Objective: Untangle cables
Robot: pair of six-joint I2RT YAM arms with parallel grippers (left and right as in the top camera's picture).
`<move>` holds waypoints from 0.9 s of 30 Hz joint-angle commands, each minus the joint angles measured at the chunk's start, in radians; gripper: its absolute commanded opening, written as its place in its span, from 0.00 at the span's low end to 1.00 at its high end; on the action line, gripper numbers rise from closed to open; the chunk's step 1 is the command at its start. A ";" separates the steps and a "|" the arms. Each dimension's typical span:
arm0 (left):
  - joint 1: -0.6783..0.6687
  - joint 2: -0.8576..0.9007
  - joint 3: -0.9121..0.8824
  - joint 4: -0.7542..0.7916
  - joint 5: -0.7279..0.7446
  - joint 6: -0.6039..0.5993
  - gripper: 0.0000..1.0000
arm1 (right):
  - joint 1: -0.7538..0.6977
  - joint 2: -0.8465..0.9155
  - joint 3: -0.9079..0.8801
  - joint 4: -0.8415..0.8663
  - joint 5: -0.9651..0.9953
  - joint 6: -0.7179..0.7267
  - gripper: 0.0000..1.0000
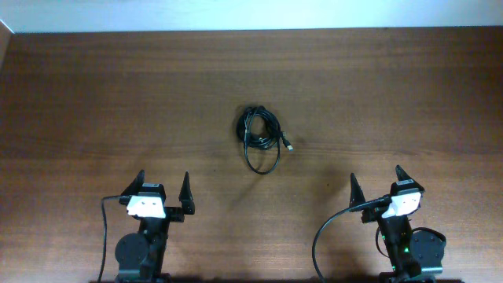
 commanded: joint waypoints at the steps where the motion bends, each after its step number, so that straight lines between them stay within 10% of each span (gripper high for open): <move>1: -0.006 -0.006 -0.003 -0.006 -0.007 -0.009 0.99 | -0.002 -0.008 -0.008 0.002 -0.006 0.004 0.99; 27: -0.006 -0.006 -0.002 -0.004 0.006 -0.010 0.99 | -0.002 -0.008 -0.008 0.002 -0.006 0.004 0.98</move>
